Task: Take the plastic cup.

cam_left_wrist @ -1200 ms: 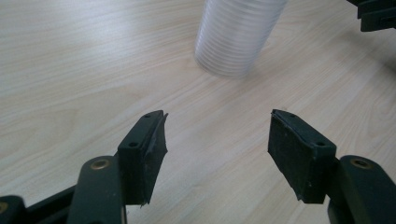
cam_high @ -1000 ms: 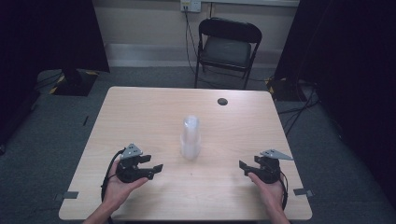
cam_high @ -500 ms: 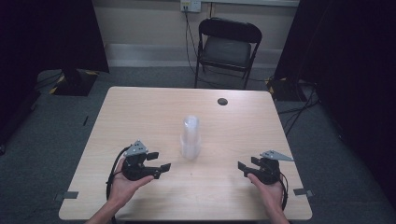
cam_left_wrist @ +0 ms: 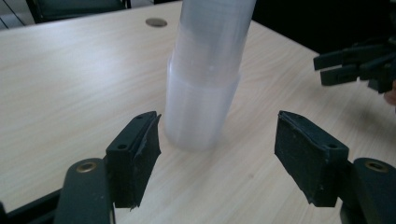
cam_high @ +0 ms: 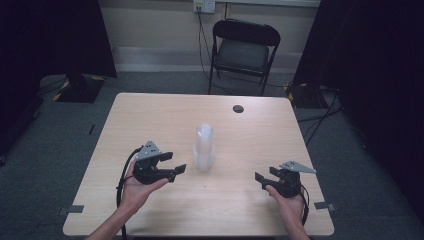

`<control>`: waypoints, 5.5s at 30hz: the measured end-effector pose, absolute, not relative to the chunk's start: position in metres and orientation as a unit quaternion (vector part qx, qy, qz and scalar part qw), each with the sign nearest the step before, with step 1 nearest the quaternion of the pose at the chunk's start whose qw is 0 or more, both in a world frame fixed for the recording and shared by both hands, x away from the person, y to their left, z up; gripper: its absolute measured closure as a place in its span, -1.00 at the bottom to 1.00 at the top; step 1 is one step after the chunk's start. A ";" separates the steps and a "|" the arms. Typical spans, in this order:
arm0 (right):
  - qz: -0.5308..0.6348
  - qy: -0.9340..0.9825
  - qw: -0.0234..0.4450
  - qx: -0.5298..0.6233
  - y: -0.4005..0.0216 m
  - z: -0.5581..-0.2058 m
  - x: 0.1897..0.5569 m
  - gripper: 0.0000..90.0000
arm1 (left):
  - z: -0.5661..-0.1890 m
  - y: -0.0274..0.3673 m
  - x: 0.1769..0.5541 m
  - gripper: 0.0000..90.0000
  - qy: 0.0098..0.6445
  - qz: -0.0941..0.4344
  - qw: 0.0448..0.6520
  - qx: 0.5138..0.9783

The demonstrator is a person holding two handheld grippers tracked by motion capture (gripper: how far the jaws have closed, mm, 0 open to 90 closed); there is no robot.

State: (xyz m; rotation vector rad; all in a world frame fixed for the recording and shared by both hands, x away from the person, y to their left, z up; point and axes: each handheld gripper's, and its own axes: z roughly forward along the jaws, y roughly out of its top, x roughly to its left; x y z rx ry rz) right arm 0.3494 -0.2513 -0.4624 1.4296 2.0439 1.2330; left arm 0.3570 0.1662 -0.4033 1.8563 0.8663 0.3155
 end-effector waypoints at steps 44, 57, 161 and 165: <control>0.446 0.728 0.158 0.497 -0.251 -0.461 0.348 -0.31 | -0.377 0.097 0.419 -0.52 0.341 0.145 0.529 0.764; 0.445 0.730 0.155 0.496 -0.251 -0.463 0.350 -0.31 | -0.396 0.088 0.434 -0.48 0.337 0.154 0.504 0.780; 0.437 0.726 0.152 0.509 -0.253 -0.469 0.351 -0.33 | -0.352 0.086 0.431 -0.26 0.354 0.189 0.567 0.719; 0.446 0.722 0.153 0.506 -0.254 -0.468 0.350 -0.33 | -0.347 0.087 0.429 -0.25 0.349 0.192 0.576 0.714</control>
